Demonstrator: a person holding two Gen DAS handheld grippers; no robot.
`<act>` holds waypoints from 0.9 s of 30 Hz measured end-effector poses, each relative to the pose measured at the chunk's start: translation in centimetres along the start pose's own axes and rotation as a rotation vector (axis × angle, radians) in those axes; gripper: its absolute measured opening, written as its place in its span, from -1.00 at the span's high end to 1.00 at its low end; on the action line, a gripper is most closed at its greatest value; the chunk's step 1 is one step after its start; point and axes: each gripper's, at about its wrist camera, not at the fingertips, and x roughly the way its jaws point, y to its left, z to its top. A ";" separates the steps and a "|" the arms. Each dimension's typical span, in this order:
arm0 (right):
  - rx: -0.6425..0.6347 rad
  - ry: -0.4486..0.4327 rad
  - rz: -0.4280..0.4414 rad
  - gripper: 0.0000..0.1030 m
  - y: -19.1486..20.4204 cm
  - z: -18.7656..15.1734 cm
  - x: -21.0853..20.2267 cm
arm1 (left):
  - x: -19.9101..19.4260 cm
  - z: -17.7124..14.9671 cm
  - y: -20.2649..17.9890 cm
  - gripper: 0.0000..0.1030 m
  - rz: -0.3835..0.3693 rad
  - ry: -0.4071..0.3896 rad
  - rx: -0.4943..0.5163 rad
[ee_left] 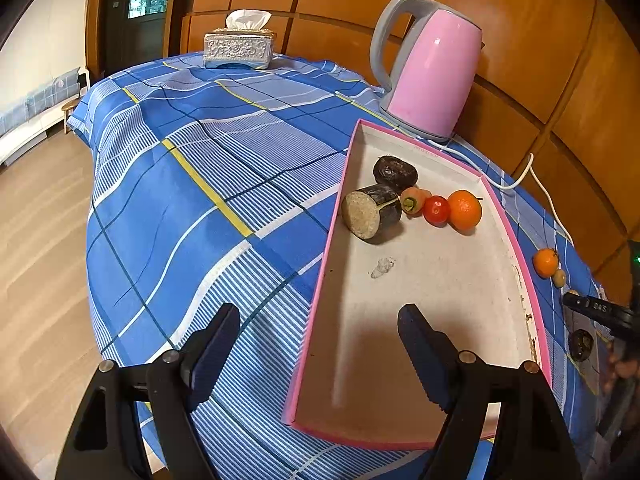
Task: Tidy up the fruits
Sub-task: 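Reach the right tool to a small tan round fruit and grasp it, then carry the tan fruit into the tray, open and withdraw right tool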
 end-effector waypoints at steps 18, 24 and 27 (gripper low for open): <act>-0.263 -0.102 0.306 0.51 13.6 -3.4 -6.7 | -0.9 -0.5 -0.6 -0.60 -0.027 -0.007 0.013; -0.292 -0.096 0.338 0.51 17.1 -3.2 -5.9 | -0.9 -0.6 -0.7 -0.60 -0.029 -0.006 0.011; -0.286 -0.092 0.344 0.50 17.8 -3.3 -5.4 | -0.9 -0.6 -0.7 -0.60 -0.027 -0.006 0.008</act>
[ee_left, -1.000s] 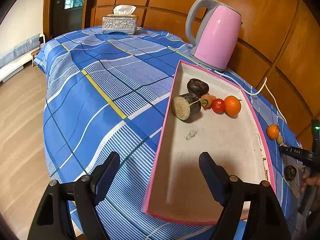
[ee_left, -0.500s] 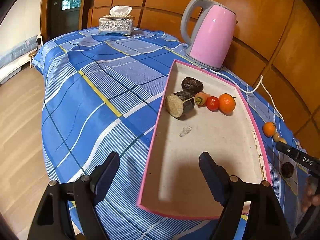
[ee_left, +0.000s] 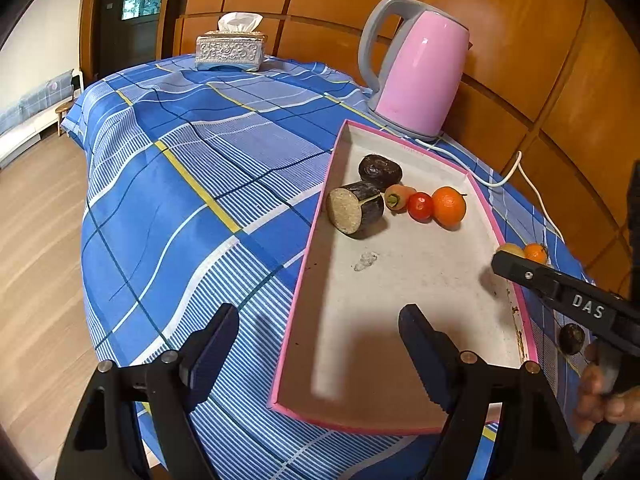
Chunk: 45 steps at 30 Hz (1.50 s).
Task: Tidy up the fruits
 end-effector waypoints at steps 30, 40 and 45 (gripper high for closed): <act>0.234 -0.123 -0.211 0.31 -7.7 -5.8 -7.6 | -0.1 -0.3 -0.5 -0.61 -0.004 -0.001 0.011; 0.502 -0.157 -0.459 0.31 -16.2 -12.0 -12.4 | -0.1 -0.3 -0.6 -0.61 -0.004 0.002 0.014; 0.645 -0.143 -0.632 0.31 -20.1 -15.3 -14.3 | 0.0 -0.3 -0.7 -0.61 -0.003 0.001 0.017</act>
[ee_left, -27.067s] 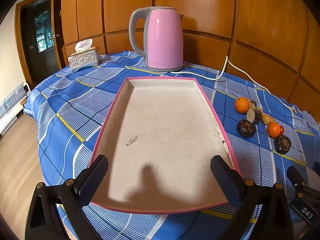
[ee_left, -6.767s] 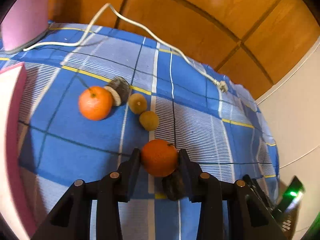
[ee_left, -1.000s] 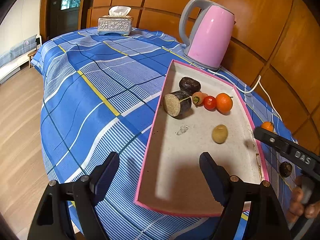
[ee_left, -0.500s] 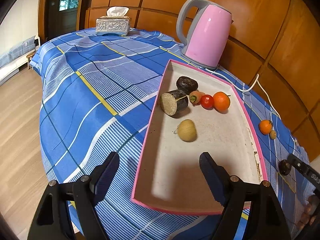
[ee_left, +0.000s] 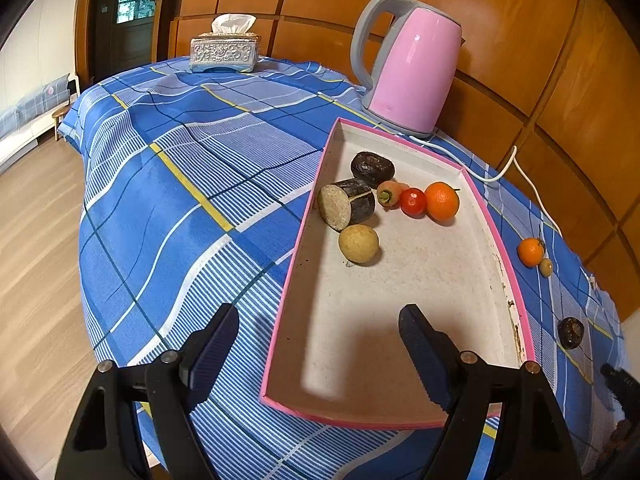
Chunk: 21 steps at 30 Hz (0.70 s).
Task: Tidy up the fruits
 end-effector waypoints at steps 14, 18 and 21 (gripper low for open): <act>0.176 -0.007 -0.273 0.30 -6.1 -1.6 2.1 | 0.0 0.2 0.1 -0.61 0.017 -0.005 0.015; 0.170 -0.019 -0.277 0.29 -5.8 -1.8 2.2 | -0.3 0.3 -0.1 -0.61 0.025 -0.016 0.021; 0.167 -0.023 -0.281 0.28 -5.8 -1.8 2.4 | -0.8 0.5 -0.4 -0.61 0.027 -0.031 0.034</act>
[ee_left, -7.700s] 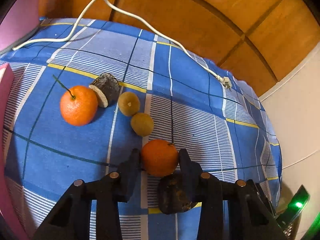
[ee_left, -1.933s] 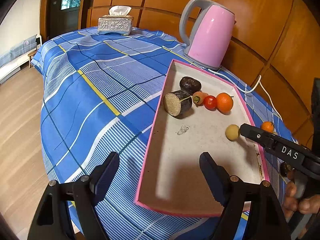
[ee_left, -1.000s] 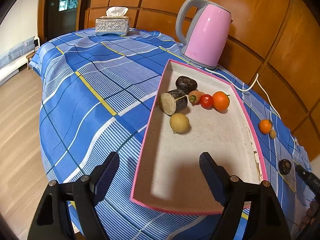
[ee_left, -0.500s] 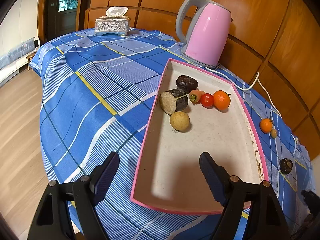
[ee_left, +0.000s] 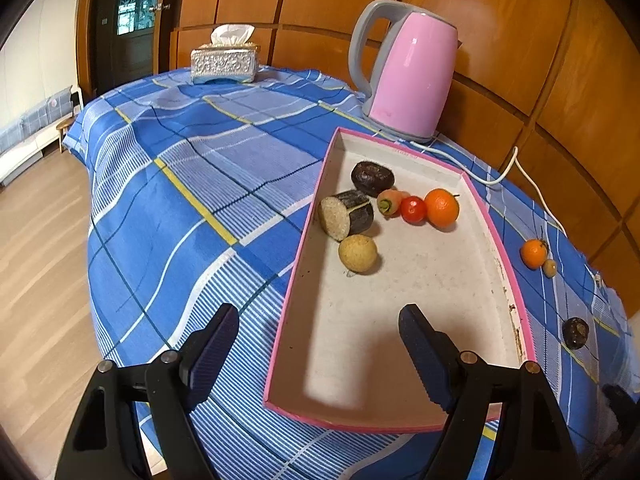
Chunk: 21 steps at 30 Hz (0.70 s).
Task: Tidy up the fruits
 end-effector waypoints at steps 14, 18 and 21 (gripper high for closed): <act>0.001 -0.007 0.002 0.27 -0.1 0.0 0.2 | -1.8 0.4 -1.7 -0.61 -0.011 -0.034 0.058; 0.006 -0.009 0.007 0.27 -0.2 0.0 0.2 | -2.0 0.4 -2.1 -0.60 -0.011 -0.036 0.073; 0.007 -0.009 0.008 0.27 -0.2 0.0 0.2 | -2.2 0.4 -2.5 -0.61 -0.014 -0.040 0.086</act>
